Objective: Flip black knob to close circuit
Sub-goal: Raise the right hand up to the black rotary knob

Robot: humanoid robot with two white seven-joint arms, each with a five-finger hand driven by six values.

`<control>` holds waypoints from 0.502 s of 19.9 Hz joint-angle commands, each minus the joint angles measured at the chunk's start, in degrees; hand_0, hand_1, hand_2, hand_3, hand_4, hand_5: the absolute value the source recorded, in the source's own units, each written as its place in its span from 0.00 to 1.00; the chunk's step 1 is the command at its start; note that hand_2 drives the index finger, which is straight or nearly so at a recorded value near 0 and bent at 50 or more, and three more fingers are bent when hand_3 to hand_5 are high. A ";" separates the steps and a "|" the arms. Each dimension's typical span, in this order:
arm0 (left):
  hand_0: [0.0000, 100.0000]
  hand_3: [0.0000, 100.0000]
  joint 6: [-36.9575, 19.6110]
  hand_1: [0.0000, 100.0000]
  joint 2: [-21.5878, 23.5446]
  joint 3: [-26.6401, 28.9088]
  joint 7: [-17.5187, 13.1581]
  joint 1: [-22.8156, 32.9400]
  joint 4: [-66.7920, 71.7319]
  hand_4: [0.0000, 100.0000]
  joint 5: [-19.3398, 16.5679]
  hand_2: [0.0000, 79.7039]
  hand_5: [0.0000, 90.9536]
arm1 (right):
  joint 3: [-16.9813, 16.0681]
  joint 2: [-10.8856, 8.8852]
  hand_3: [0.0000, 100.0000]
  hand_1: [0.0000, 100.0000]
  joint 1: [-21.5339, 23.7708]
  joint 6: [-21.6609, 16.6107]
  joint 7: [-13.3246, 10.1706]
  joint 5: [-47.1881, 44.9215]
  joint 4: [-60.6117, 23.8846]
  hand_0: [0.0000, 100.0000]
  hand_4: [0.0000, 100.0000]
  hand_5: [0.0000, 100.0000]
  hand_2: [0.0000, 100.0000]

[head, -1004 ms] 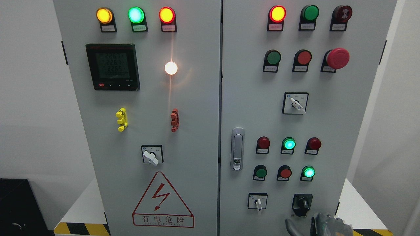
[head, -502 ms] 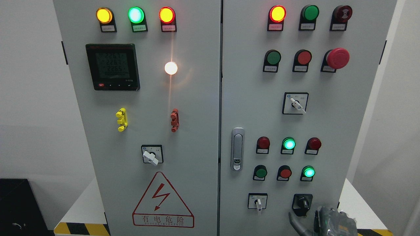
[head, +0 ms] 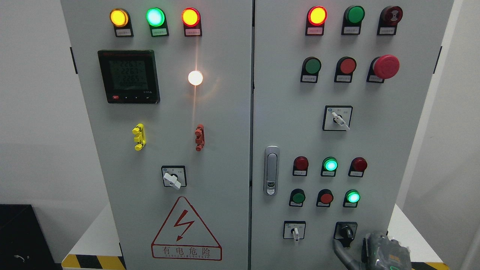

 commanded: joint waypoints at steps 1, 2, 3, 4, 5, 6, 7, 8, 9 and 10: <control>0.12 0.00 0.01 0.56 0.01 0.00 0.01 0.35 0.00 0.00 0.07 0.00 0.00 | -0.89 -0.88 1.00 0.00 -0.11 -0.01 -0.63 0.36 2.03 0.00 0.92 0.93 0.89; 0.12 0.00 0.01 0.56 0.01 0.00 0.01 0.35 0.00 0.00 -0.01 0.00 0.00 | -1.07 -0.80 1.00 0.00 -0.11 -0.01 -0.63 0.36 2.12 0.00 0.92 0.93 0.89; 0.12 0.00 0.01 0.56 0.01 0.00 0.01 0.35 0.00 0.00 -0.02 0.00 0.00 | -1.16 -0.80 1.00 0.00 -0.11 -0.01 -0.71 0.36 2.30 0.00 0.92 0.93 0.89; 0.12 0.00 0.01 0.56 0.01 0.00 0.01 0.35 0.00 0.00 -0.02 0.00 0.00 | -1.24 -0.88 1.00 0.00 -0.11 -0.01 -0.72 0.28 2.47 0.00 0.92 0.93 0.89; 0.12 0.00 0.01 0.56 0.01 0.00 0.01 0.35 0.00 0.00 -0.02 0.00 0.00 | -1.68 -0.88 1.00 0.00 -0.11 -0.01 -0.72 0.27 2.56 0.00 0.92 0.93 0.89; 0.12 0.00 0.01 0.56 -0.07 0.00 0.01 0.35 0.00 0.00 -0.02 0.00 0.00 | -2.12 -0.88 1.00 0.00 -0.11 -0.01 -0.80 0.27 2.48 0.00 0.92 0.93 0.89; 0.12 0.00 0.01 0.56 0.01 0.00 0.01 0.35 0.00 0.00 -0.02 0.00 0.00 | -2.12 -0.88 1.00 0.00 -0.11 -0.01 -0.72 0.19 2.47 0.00 0.92 0.93 0.89; 0.12 0.00 0.01 0.56 0.01 0.00 0.01 0.35 0.00 0.00 -0.02 0.00 0.00 | -2.21 -0.88 1.00 0.00 -0.11 -0.01 -0.72 0.19 2.39 0.00 0.92 0.93 0.89; 0.12 0.00 0.01 0.56 -0.07 0.00 0.01 0.35 0.00 0.00 -0.02 0.00 0.00 | -2.39 -0.88 1.00 0.00 -0.20 -0.01 -0.72 0.19 2.30 0.00 0.91 0.93 0.89; 0.12 0.00 0.01 0.56 0.01 0.00 0.01 0.35 0.00 0.00 0.07 0.00 0.00 | -2.48 -0.88 1.00 0.00 -0.20 -0.01 -0.72 0.10 2.30 0.00 0.91 0.93 0.88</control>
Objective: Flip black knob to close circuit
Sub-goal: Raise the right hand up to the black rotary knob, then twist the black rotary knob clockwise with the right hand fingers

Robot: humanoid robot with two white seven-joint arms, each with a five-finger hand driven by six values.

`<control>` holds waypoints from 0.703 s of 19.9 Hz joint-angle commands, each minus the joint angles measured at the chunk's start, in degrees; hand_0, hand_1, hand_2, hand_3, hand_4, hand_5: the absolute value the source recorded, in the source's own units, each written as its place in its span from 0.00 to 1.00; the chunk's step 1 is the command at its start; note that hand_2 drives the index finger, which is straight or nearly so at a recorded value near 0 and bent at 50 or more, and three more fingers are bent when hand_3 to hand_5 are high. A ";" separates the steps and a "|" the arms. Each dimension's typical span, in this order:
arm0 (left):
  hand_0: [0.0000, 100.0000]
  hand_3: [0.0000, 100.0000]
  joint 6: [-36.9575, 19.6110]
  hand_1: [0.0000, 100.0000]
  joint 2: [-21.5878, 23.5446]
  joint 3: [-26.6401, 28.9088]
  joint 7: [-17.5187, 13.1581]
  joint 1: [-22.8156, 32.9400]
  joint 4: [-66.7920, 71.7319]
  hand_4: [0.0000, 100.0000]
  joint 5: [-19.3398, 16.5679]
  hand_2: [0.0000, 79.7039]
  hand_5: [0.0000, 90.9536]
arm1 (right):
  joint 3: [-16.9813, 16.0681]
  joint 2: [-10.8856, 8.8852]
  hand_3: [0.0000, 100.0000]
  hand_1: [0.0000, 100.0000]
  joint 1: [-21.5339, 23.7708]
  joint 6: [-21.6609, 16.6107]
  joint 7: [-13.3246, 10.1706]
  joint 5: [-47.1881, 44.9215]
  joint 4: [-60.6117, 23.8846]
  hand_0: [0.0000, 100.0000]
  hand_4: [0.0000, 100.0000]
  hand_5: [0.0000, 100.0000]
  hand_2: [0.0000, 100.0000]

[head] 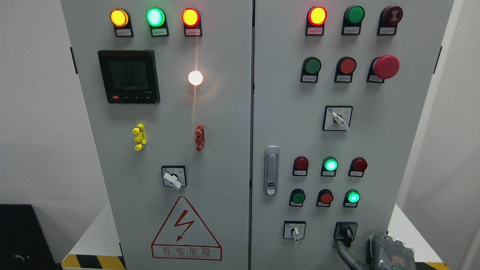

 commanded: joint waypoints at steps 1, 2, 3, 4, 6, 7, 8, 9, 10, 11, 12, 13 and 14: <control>0.12 0.00 0.02 0.56 0.01 0.00 0.00 0.35 0.00 0.00 -0.02 0.00 0.00 | -1.61 -0.38 1.00 0.00 -0.09 -0.02 -0.04 -0.19 0.90 0.00 0.91 0.93 0.88; 0.12 0.00 0.02 0.56 0.01 0.00 0.00 0.35 0.00 0.00 0.07 0.00 0.00 | -1.70 -0.38 1.00 0.00 -0.09 0.07 -0.04 -0.45 0.81 0.00 0.91 0.93 0.88; 0.12 0.00 0.02 0.56 0.01 0.00 0.00 0.35 0.00 0.00 0.07 0.00 0.00 | -1.79 -0.38 1.00 0.00 -0.09 0.07 -0.04 -0.63 0.72 0.00 0.91 0.93 0.88; 0.12 0.00 0.02 0.56 0.01 0.00 0.00 0.35 0.00 0.00 -0.02 0.00 0.00 | -2.13 -0.38 1.00 0.00 -0.17 0.07 -0.04 -0.63 0.64 0.00 0.91 0.93 0.88; 0.12 0.00 0.02 0.56 0.01 0.00 0.00 0.35 0.00 0.00 -0.02 0.00 0.00 | -2.40 -0.46 1.00 0.00 -0.35 -0.02 0.05 -0.81 0.55 0.00 0.91 0.93 0.88; 0.12 0.00 0.02 0.56 0.01 0.00 0.00 0.35 0.00 0.00 -0.02 0.00 0.00 | -2.40 -0.55 1.00 0.00 -0.52 -0.02 0.05 -0.81 0.55 0.00 0.91 0.93 0.88; 0.12 0.00 0.02 0.56 0.01 0.00 0.00 0.35 0.00 0.00 0.07 0.00 0.00 | -2.49 -0.55 1.00 0.00 -0.61 -0.02 0.05 -0.89 0.55 0.00 0.91 0.93 0.88; 0.12 0.00 0.02 0.56 -0.07 0.00 0.00 0.35 0.00 0.00 -0.02 0.00 0.00 | -2.66 -0.55 1.00 0.00 -0.61 -0.02 0.05 -0.90 0.55 0.00 0.91 0.93 0.88; 0.12 0.00 0.02 0.56 -0.08 0.00 0.00 0.35 0.00 0.00 0.07 0.00 0.00 | -2.75 -0.55 1.00 0.00 -0.61 -0.02 0.05 -0.98 0.55 0.00 0.91 0.93 0.88; 0.12 0.00 0.02 0.56 -0.08 0.00 0.00 0.35 0.00 0.00 -0.02 0.00 0.00 | -2.75 -0.55 1.00 0.00 -0.61 -0.02 0.05 -0.98 0.46 0.00 0.91 0.93 0.88; 0.12 0.00 0.02 0.56 0.01 0.00 0.00 0.35 0.00 0.00 -0.02 0.00 0.00 | -2.84 -0.55 1.00 0.00 -0.61 -0.02 0.05 -0.98 0.46 0.00 0.91 0.93 0.88; 0.12 0.00 0.02 0.56 0.01 0.00 0.00 0.35 0.00 0.00 -0.02 0.00 0.00 | -2.84 -0.55 1.00 0.00 -0.61 -0.02 0.05 -0.98 0.37 0.00 0.91 0.93 0.88; 0.12 0.00 0.02 0.56 0.01 0.00 0.00 0.35 0.00 0.00 -0.02 0.00 0.00 | -2.84 -0.55 1.00 0.00 -0.61 -0.02 0.05 -0.98 0.37 0.00 0.91 0.93 0.88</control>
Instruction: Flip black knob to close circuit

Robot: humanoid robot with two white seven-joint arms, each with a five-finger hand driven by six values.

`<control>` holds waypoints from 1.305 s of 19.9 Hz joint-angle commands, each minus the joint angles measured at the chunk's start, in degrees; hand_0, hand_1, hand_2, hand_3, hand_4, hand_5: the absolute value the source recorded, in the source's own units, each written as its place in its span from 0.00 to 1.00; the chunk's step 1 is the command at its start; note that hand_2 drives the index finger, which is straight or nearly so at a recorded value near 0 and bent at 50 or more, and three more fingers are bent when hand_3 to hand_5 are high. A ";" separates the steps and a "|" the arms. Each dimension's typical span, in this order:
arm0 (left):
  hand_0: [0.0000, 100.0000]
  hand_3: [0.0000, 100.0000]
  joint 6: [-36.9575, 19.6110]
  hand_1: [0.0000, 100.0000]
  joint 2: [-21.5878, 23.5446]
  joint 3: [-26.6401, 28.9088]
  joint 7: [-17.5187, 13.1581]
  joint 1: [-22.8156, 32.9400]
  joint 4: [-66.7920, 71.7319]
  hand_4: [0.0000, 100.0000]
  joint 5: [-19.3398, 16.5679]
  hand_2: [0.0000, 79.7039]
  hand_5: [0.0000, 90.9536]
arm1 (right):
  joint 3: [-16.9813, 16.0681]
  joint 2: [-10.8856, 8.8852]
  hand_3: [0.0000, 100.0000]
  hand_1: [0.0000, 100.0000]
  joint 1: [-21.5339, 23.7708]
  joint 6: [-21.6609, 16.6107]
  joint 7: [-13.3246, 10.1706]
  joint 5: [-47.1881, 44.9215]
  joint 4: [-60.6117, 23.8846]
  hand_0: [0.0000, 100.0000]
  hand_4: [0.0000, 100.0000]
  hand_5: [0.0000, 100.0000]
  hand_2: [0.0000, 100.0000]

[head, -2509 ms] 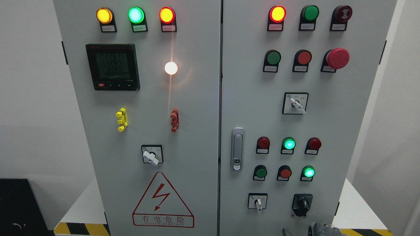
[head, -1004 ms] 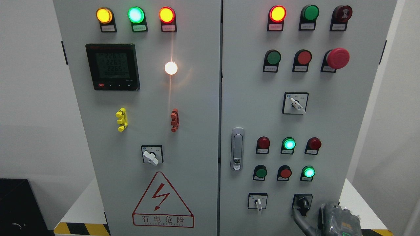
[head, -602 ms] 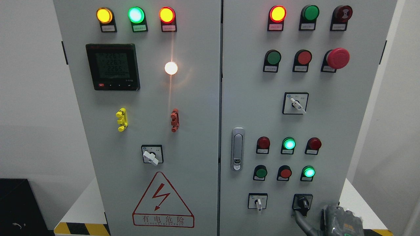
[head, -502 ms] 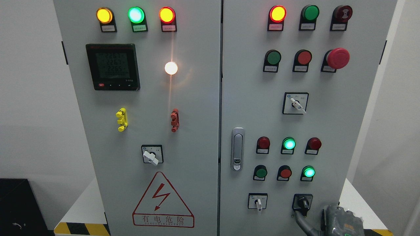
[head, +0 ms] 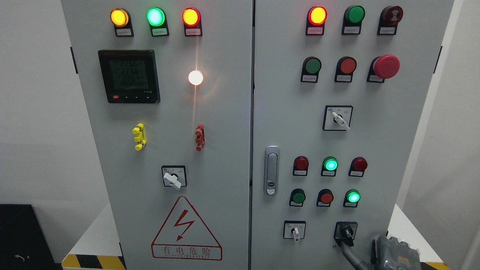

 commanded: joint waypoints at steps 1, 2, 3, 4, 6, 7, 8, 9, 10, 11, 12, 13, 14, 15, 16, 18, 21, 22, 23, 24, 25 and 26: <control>0.12 0.00 0.02 0.56 0.01 0.00 0.00 0.35 0.00 0.00 -0.02 0.00 0.00 | -1.14 -0.20 1.00 0.00 -0.14 0.03 0.24 -0.15 -0.13 0.00 0.91 0.93 0.88; 0.12 0.00 0.02 0.56 0.01 0.00 0.00 0.35 0.00 0.00 -0.02 0.00 0.00 | -1.14 -0.20 1.00 0.00 -0.23 0.03 0.25 -0.15 -0.22 0.00 0.91 0.93 0.88; 0.12 0.00 0.02 0.56 0.01 0.00 0.00 0.35 0.00 0.00 -0.02 0.00 0.00 | -1.14 -0.20 1.00 0.00 -0.23 0.03 0.25 -0.24 -0.22 0.00 0.91 0.93 0.88; 0.12 0.00 0.02 0.56 0.01 0.00 0.00 0.35 0.00 0.00 -0.02 0.00 0.00 | -1.14 -0.20 1.00 0.00 -0.14 0.03 0.25 -0.24 -0.40 0.00 0.91 0.93 0.88; 0.12 0.00 0.02 0.56 0.01 0.00 0.00 0.35 0.00 0.00 -0.02 0.00 0.00 | -1.14 -0.20 1.00 0.00 -0.14 0.11 0.33 -0.33 -1.19 0.00 0.91 0.93 0.88; 0.12 0.00 0.02 0.56 0.01 0.00 0.00 0.35 0.00 0.00 -0.02 0.00 0.00 | -1.14 -0.20 1.00 0.00 -0.14 0.11 0.33 -0.59 -1.19 0.00 0.91 0.93 0.88; 0.12 0.00 0.02 0.56 0.01 0.00 0.00 0.35 0.00 0.00 -0.02 0.00 0.00 | -1.14 -0.20 1.00 0.00 -0.14 0.11 0.33 -0.94 -1.28 0.00 0.91 0.93 0.88; 0.12 0.00 0.02 0.56 0.01 0.00 0.00 0.35 0.00 0.00 -0.02 0.00 0.00 | -1.14 -0.20 1.00 0.00 -0.23 0.11 0.33 -1.03 -1.45 0.00 0.91 0.93 0.88; 0.12 0.00 0.02 0.56 0.01 0.00 0.00 0.35 0.00 0.00 -0.02 0.00 0.00 | -1.14 -0.20 1.00 0.00 -0.23 0.11 0.33 -1.03 -1.54 0.00 0.91 0.93 0.88; 0.12 0.00 0.02 0.56 -0.07 0.00 0.00 0.35 0.00 0.00 -0.02 0.00 0.00 | -1.14 -0.20 1.00 0.00 -0.23 0.11 0.33 -1.03 -1.63 0.00 0.91 0.93 0.88; 0.12 0.00 0.02 0.56 0.01 0.00 0.00 0.35 0.00 0.00 0.06 0.00 0.00 | -1.23 -0.20 1.00 0.00 -0.14 0.11 0.33 -1.03 -1.89 0.00 0.91 0.93 0.88; 0.12 0.00 0.02 0.56 -0.07 0.00 0.00 0.35 0.00 0.00 -0.02 0.00 0.00 | -1.23 -0.20 1.00 0.00 -0.14 0.11 0.42 -1.03 -2.07 0.00 0.91 0.93 0.88; 0.12 0.00 0.02 0.56 0.01 0.00 0.00 0.35 0.00 0.00 -0.02 0.00 0.00 | -1.23 -0.20 1.00 0.00 -0.14 0.11 0.42 -1.03 -2.33 0.00 0.91 0.93 0.88; 0.12 0.00 0.02 0.56 0.01 0.00 0.00 0.35 0.00 0.00 -0.02 0.00 0.00 | -1.23 -0.11 1.00 0.00 -0.14 0.11 0.42 -1.03 -2.42 0.00 0.91 0.93 0.88; 0.12 0.00 0.02 0.56 -0.07 0.00 0.00 0.35 0.00 0.00 -0.02 0.00 0.00 | -1.23 -0.11 1.00 0.00 -0.14 0.11 0.42 -1.03 -2.59 0.00 0.91 0.93 0.88; 0.12 0.00 0.02 0.56 0.01 0.00 0.00 0.35 0.00 0.00 0.06 0.00 0.00 | -1.23 -0.02 1.00 0.00 -0.14 0.11 0.42 -1.03 -2.68 0.00 0.91 0.93 0.88; 0.12 0.00 0.02 0.56 0.01 0.00 0.00 0.35 0.00 0.00 -0.02 0.00 0.00 | -1.41 -0.02 1.00 0.00 -0.14 0.11 0.51 -1.38 -2.77 0.00 0.91 0.93 0.88; 0.12 0.00 0.02 0.56 0.01 0.00 0.00 0.35 0.00 0.00 -0.02 0.00 0.00 | -1.41 -0.11 1.00 0.00 -0.14 0.11 0.51 -1.47 -2.77 0.00 0.91 0.93 0.88; 0.12 0.00 0.02 0.56 0.01 0.00 0.00 0.35 0.00 0.00 -0.02 0.00 0.00 | -1.49 -0.11 1.00 0.00 -0.14 0.11 0.42 -1.47 -2.77 0.00 0.91 0.93 0.88; 0.12 0.00 0.02 0.56 0.01 0.00 0.00 0.35 0.00 0.00 -0.02 0.00 0.00 | -1.49 -0.11 1.00 0.00 -0.14 0.11 0.42 -1.47 -2.77 0.00 0.91 0.93 0.88; 0.12 0.00 0.02 0.56 0.01 0.00 0.00 0.35 0.00 0.00 -0.02 0.00 0.00 | -1.58 -0.11 1.00 0.00 -0.14 0.11 0.42 -1.56 -2.77 0.00 0.91 0.93 0.88; 0.12 0.00 0.02 0.56 0.01 0.00 0.00 0.35 0.00 0.00 -0.02 0.00 0.00 | -1.58 -0.11 1.00 0.00 -0.14 0.11 0.51 -1.56 -2.77 0.00 0.91 0.93 0.88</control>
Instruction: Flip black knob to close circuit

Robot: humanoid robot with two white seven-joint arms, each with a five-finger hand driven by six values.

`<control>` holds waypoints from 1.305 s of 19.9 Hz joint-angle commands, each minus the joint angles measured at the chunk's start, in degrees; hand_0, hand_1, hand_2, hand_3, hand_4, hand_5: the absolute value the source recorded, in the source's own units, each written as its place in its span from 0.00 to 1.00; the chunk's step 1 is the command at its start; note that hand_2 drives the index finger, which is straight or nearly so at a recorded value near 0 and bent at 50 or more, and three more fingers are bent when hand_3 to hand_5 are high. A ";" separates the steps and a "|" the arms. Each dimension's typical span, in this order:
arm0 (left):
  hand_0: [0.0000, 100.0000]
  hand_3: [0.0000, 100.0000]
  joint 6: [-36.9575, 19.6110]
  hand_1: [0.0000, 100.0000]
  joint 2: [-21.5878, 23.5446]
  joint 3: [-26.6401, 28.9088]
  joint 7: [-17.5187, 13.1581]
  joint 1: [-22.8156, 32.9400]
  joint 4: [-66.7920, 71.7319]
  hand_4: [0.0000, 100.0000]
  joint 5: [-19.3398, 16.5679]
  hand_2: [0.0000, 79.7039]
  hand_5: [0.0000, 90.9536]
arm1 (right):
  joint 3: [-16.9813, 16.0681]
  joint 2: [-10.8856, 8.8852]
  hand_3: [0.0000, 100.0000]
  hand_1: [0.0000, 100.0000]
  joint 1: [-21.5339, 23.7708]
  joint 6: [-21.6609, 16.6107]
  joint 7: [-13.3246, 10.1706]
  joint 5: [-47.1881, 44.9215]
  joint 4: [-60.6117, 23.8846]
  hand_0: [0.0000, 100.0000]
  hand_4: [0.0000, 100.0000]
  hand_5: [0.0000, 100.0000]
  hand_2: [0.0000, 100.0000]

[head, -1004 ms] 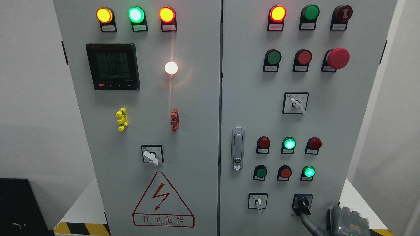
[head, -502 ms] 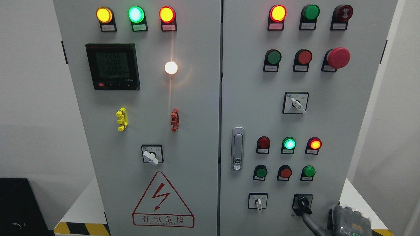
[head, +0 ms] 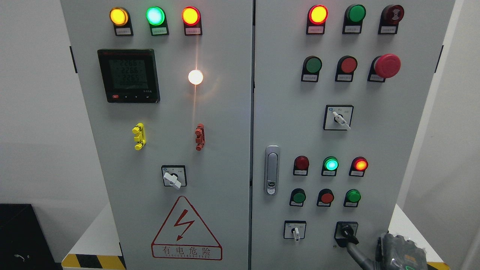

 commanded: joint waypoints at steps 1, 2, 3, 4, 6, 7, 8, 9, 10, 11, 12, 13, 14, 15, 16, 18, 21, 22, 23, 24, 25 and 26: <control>0.12 0.00 0.02 0.56 0.01 0.00 0.00 0.35 0.00 0.00 -0.01 0.00 0.00 | -0.54 -0.01 1.00 0.00 -0.01 -0.03 -0.14 -0.25 -0.74 0.00 0.91 0.93 0.88; 0.12 0.00 0.02 0.56 0.01 0.00 0.00 0.35 0.00 0.00 -0.01 0.00 0.00 | -0.54 0.08 1.00 0.00 -0.01 -0.03 -0.14 -0.25 -0.74 0.00 0.91 0.93 0.88; 0.12 0.00 0.02 0.56 0.01 0.00 0.00 0.35 0.00 0.00 -0.01 0.00 0.00 | -0.54 -0.01 1.00 0.00 -0.01 -0.03 -0.14 -0.25 -0.74 0.00 0.91 0.93 0.88; 0.12 0.00 0.02 0.56 0.01 0.00 0.00 0.35 0.00 0.00 -0.01 0.00 0.00 | -0.54 -0.01 1.00 0.00 -0.01 -0.03 -0.14 -0.25 -0.74 0.00 0.91 0.93 0.88; 0.12 0.00 0.02 0.56 0.01 0.00 0.00 0.35 0.00 0.00 -0.01 0.00 0.00 | -0.54 0.08 1.00 0.00 -0.01 -0.03 -0.14 -0.25 -0.74 0.00 0.91 0.93 0.88; 0.12 0.00 0.02 0.56 -0.07 0.00 0.00 0.35 0.00 0.00 -0.01 0.00 0.00 | -0.54 0.08 1.00 0.00 -0.01 -0.03 -0.14 -0.34 -0.74 0.00 0.91 0.93 0.88; 0.12 0.00 0.02 0.56 0.01 0.00 0.00 0.35 0.00 0.00 0.08 0.00 0.00 | -0.54 0.08 1.00 0.00 -0.01 -0.03 -0.14 -0.68 -0.65 0.00 0.91 0.93 0.88; 0.12 0.00 0.02 0.56 0.01 0.00 0.00 0.35 0.00 0.00 -0.01 0.00 0.00 | -0.54 0.08 1.00 0.00 -0.01 -0.03 -0.14 -0.69 -0.65 0.00 0.91 0.93 0.88; 0.12 0.00 0.02 0.56 0.01 0.00 0.00 0.35 0.00 0.00 -0.01 0.00 0.00 | -0.54 0.08 1.00 0.00 -0.01 -0.03 -0.14 -0.69 -0.65 0.00 0.92 0.93 0.88; 0.12 0.00 0.02 0.56 -0.07 0.00 0.00 0.35 0.00 0.00 -0.01 0.00 0.00 | -0.54 0.08 1.00 0.00 0.08 -0.03 -0.14 -0.69 -0.74 0.00 0.92 0.93 0.88; 0.12 0.00 0.02 0.56 -0.07 0.00 0.00 0.35 0.00 0.00 -0.01 0.00 0.00 | -0.54 0.17 1.00 0.00 0.16 -0.03 -0.14 -0.69 -0.74 0.00 0.91 0.93 0.88; 0.12 0.00 0.02 0.56 -0.07 0.00 0.00 0.35 0.00 0.00 -0.01 0.00 0.00 | -0.46 0.25 1.00 0.00 0.25 -0.21 -0.14 -0.69 -0.65 0.00 0.91 0.93 0.88; 0.12 0.00 0.02 0.56 0.01 0.00 0.00 0.35 0.00 0.00 0.08 0.00 0.00 | -0.45 0.34 1.00 0.00 0.25 -0.12 -0.14 -0.69 -0.65 0.00 0.91 0.93 0.88; 0.12 0.00 0.02 0.56 0.01 0.00 0.00 0.35 0.00 0.00 -0.01 0.00 0.00 | -0.19 0.60 1.00 0.00 0.34 -0.21 -0.22 -0.69 -0.65 0.00 0.91 0.93 0.88; 0.12 0.00 0.02 0.56 -0.07 0.00 0.00 0.35 0.00 0.00 -0.01 0.00 0.00 | 0.16 0.69 1.00 0.00 0.43 -0.21 -0.22 -0.69 -0.65 0.00 0.91 0.93 0.88; 0.12 0.00 0.02 0.56 0.01 0.00 0.00 0.35 0.00 0.00 -0.01 0.00 0.00 | 0.69 0.87 1.00 0.00 0.43 -0.38 -0.40 -0.69 -0.74 0.00 0.91 0.93 0.88; 0.12 0.00 0.02 0.56 0.01 0.00 0.00 0.35 0.00 0.00 0.08 0.00 0.00 | 2.00 1.05 1.00 0.00 0.78 -0.47 -0.49 -0.69 -1.00 0.00 0.91 0.93 0.88; 0.12 0.00 0.02 0.56 0.01 0.00 0.00 0.35 0.00 0.00 -0.01 0.00 0.00 | 2.35 1.05 1.00 0.00 1.04 -0.56 -0.58 -0.69 -1.09 0.00 0.91 0.93 0.88; 0.12 0.00 0.02 0.56 0.01 0.00 0.00 0.35 0.00 0.00 0.08 0.00 0.00 | 2.79 1.05 1.00 0.00 1.22 -0.56 -0.58 -0.69 -1.09 0.00 0.91 0.93 0.88; 0.12 0.00 0.02 0.56 0.01 0.00 0.00 0.35 0.00 0.00 -0.01 0.00 0.00 | 3.15 1.05 1.00 0.00 1.48 -0.56 -0.58 -0.69 -1.09 0.00 0.91 0.93 0.88; 0.12 0.00 0.02 0.56 0.01 0.00 0.00 0.35 0.00 0.00 0.08 0.00 0.00 | 3.58 1.05 1.00 0.00 1.74 -0.56 -0.66 -0.69 -1.09 0.00 0.91 0.93 0.88; 0.12 0.00 0.02 0.56 0.01 0.00 0.00 0.35 0.00 0.00 0.08 0.00 0.00 | 3.94 1.13 1.00 0.00 1.83 -0.47 -0.66 -0.69 -1.09 0.00 0.91 0.93 0.88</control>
